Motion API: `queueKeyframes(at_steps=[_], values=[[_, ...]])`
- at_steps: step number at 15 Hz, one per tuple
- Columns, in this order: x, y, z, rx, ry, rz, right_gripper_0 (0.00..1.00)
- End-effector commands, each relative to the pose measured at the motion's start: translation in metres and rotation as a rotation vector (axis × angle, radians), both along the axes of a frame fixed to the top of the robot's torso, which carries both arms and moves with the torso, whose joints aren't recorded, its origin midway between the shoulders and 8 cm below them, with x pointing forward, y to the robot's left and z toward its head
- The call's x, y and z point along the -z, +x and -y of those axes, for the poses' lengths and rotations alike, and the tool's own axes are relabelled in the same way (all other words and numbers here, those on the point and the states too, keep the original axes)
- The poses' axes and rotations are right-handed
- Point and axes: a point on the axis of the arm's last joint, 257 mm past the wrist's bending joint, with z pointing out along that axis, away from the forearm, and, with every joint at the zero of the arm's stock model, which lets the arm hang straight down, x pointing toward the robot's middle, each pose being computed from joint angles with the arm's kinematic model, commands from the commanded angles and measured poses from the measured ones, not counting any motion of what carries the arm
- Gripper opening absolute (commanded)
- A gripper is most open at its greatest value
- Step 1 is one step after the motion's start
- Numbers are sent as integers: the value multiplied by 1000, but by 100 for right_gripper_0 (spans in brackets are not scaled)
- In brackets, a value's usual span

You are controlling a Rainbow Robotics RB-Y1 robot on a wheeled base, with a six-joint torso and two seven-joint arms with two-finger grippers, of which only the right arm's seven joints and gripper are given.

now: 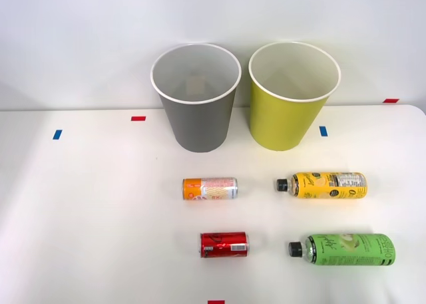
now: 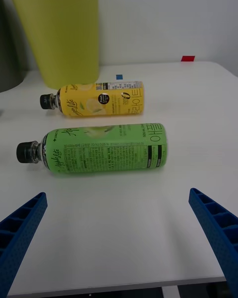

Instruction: Put cans in the gray bin, plastic bottles in the light green bin

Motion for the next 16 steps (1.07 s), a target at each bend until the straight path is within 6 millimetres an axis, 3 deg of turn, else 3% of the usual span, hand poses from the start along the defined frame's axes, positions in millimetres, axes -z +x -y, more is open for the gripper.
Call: queueKeyframes(at_steps=[1, 6, 13, 16], values=[[-2, 5, 3, -46, -49, -49, 100], [-8, 12, 8, -61, -48, -139, 100], [-45, 42, -15, -130, -31, -297, 100], [-48, 46, -16, -178, -73, -380, 100]])
